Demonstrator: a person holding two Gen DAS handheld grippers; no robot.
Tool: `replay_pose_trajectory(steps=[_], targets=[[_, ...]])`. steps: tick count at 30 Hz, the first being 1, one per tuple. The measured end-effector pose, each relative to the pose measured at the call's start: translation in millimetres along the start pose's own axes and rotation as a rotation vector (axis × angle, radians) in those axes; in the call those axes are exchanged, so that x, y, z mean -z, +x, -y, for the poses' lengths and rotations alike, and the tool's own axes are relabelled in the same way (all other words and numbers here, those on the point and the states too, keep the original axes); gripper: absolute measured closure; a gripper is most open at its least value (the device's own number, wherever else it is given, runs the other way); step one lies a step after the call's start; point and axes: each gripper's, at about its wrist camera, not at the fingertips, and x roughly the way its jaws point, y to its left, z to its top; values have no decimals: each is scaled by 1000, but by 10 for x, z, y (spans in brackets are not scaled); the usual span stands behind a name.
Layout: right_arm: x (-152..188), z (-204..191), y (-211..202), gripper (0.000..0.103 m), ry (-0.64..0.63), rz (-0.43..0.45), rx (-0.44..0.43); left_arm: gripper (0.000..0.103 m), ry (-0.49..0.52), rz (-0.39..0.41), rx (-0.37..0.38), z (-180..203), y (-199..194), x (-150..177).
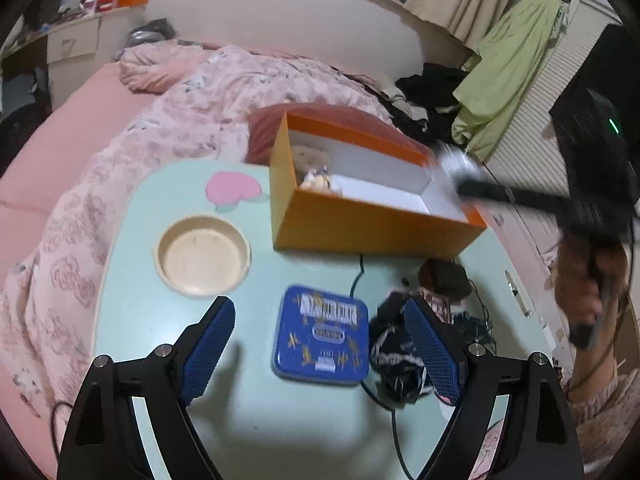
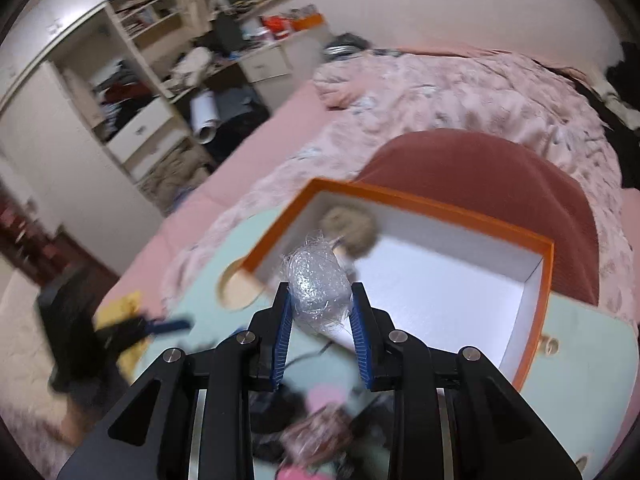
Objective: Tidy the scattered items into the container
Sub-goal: 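Grasp the clear plastic bag in the box with the right tool, place it on the table, then grasp the small figurine in the box with the left tool, set it on the table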
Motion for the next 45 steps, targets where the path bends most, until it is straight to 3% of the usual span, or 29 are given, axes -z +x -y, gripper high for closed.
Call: replay_pose_trajectory(steps=[7,12,13,15,18,20,24,25,29,35,40,45], targets=[[381,-43,141,71,12,-71,-15,17,61,-36,-26,113,44,-320],[585,107,291,70,82,-79,24,17,44,-115,20,184,183,-575],[618,143,287,67,108,-68,38,17,65,-120,-1,225,206,-631],[669,228,224,47,160,-27,43,17,119,-130,-60,319,254,-722],[739,307,33,40,211,75,-2,17,195,-149,-101,460,391,-897],[755,329,-66,40,216,117,-29,23,236,-165,-92,545,500,-1015],[765,367,-210,40,231,179,-51,59,312,-293,-139,662,899,-1191],[770,374,-240,40,232,189,-36,64,333,-324,-163,677,1000,-1214],[804,392,-310,40,216,210,23,64,411,-418,-251,717,1314,-1217],[857,521,-291,40,257,191,-32,61,432,-496,-327,707,1607,-1163],[892,564,-301,40,279,202,-48,61,526,-484,-391,840,1718,-1077],[913,571,-330,40,285,208,-47,64,533,-450,-348,856,1656,-1044]])
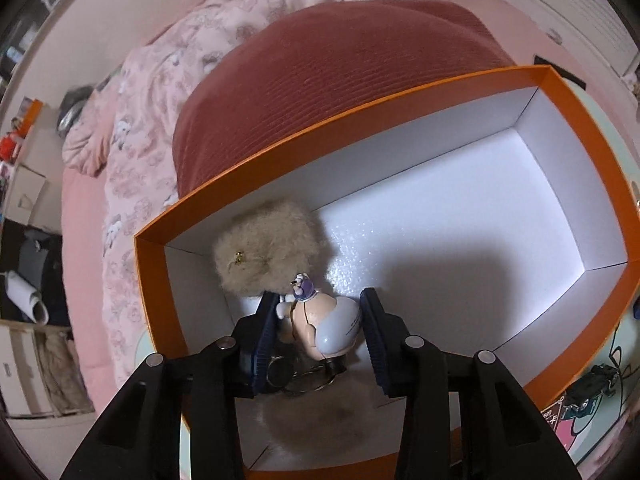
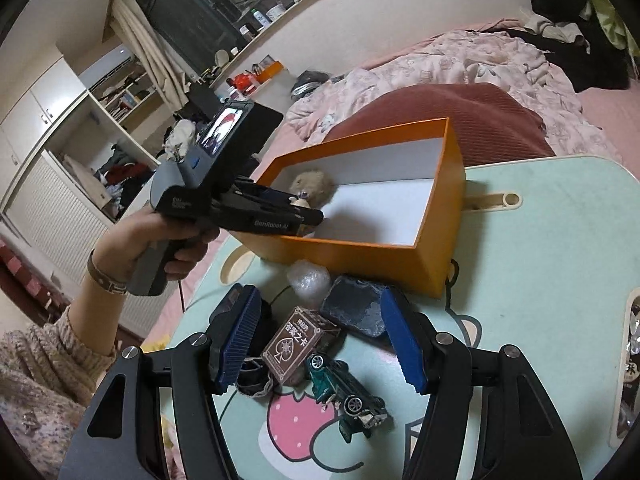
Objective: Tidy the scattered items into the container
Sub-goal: 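Grasp the small figurine in the box with the left tool, set it on the table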
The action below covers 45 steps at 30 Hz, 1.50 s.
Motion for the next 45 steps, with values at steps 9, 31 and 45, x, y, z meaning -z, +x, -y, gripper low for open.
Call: replay_pose_trajectory(steps=[9,31,45], targets=[[17,-17,-54,40,-7,3,24,64,-141,252,192,-311,-831,222],[-108,-207,172,40,-13,-106,82,63,-193,367,434,320,-706,1290],[-660,-649,368,40,-192,-18,210,13,-440,621,297,128,-748,1793]])
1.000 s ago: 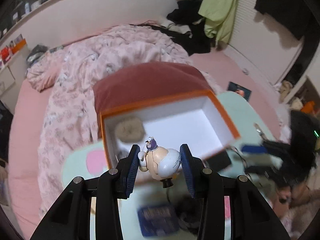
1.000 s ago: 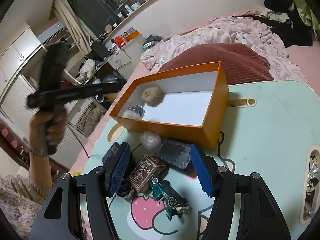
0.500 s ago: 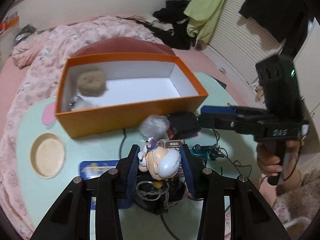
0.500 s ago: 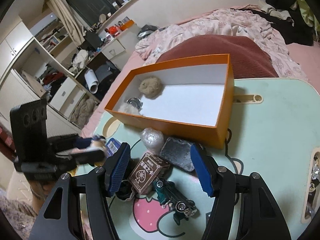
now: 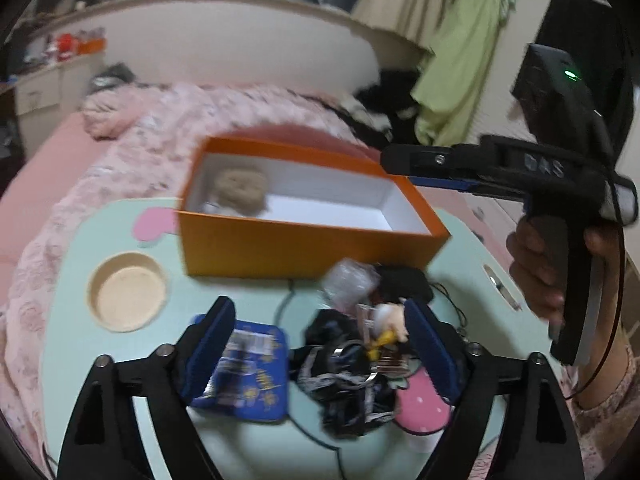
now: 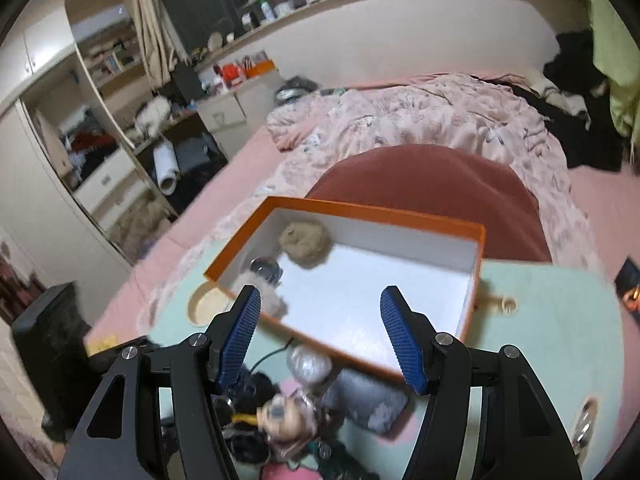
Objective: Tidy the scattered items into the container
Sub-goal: 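Grasp the small figurine in the box with the left tool, set it on the table, then grasp the white fluffy pom-pom in the box with the right tool, place it on the table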
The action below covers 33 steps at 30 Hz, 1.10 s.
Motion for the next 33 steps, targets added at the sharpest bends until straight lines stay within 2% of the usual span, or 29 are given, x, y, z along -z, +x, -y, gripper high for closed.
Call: replay_pose_trajectory(steps=[2,5,6,7,9,13,16,18,21,23,26,28,33], targets=[[-101,-61,91,40,-23,-25,-20,10,-9,66,-81,-57,-97,54],[-247,-187,249,40,-80,-77,-9,6,7,228,-247,-99,-302,145],[-285,-225,312,40,-97,-101,-2,1,22,273,-275,-96,-369,177],[-321,-258,388,40,-110,-130,6,1,40,297,-288,-88,-414,194],[-371,-300,553,40,-118,-196,10,1,70,290,-302,-66,-463,196],[-391,-335,912,40,-83,-341,-30,1,82,219,-327,-126,-416,136],[-388,-283,1239,48,-13,-478,-80,1,106,158,-283,-132,-365,135],[-380,-214,1430,49,63,-546,-126,1,109,159,-283,-115,-372,168],[-337,-151,1625,49,129,-601,-169,1,73,199,-291,-151,-412,167],[-293,-177,1691,49,136,-611,-202,1,51,226,-306,-181,-446,163],[-265,-213,1696,64,152,-614,-269,1,46,219,-299,-208,-460,124],[-269,-172,1662,64,166,-607,-268,1,40,210,-295,-237,-464,97],[-338,93,1272,65,200,-481,-278,1,39,189,-290,-291,-448,71]])
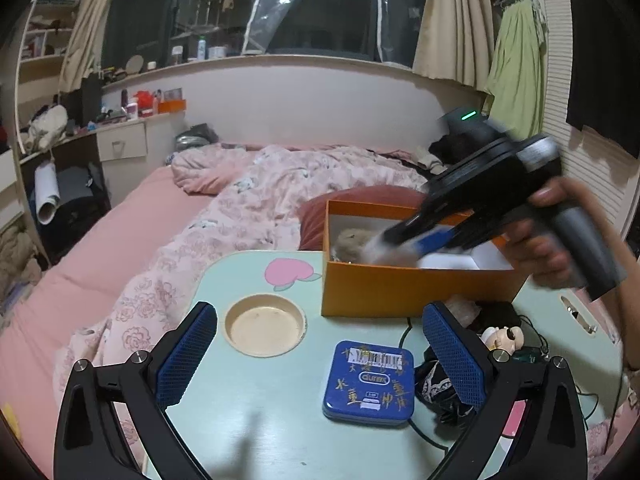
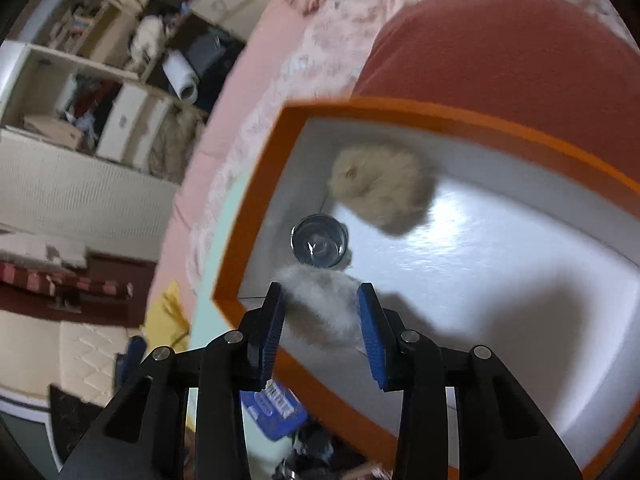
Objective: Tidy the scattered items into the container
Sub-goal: 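Grasp the white fluffy pom-pom in the box with the right tool, place it on the table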
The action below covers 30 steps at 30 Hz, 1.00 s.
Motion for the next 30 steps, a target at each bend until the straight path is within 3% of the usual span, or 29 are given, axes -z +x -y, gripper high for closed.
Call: replay_pose_trajectory(steps=[4,9,16,20,22,24,27,30], targets=[[231,-3,-654,65,-46,171,14,1,-15,-23,28,-37,46,-68],[635,-62,-1169,65,-112,270,20,1,-51,-62,87,-78,136,-210],[1143,130,-1059,64,-70,249,32,1,-42,-197,184,8,383,-417],[1363,374,-963,64,-13,220,24,3,69,-225,184,228,529,-648],[1446,425,-912,63,3,221,14,13,122,-241,182,340,648,-776],[1522,440,-893,63,14,230,12,15,178,-278,166,459,822,-881],[1589,420,-871,63,11,258,65,15,275,-334,145,677,1130,-977],[1648,415,-913,62,0,291,117,21,300,-386,154,783,1348,-1000]])
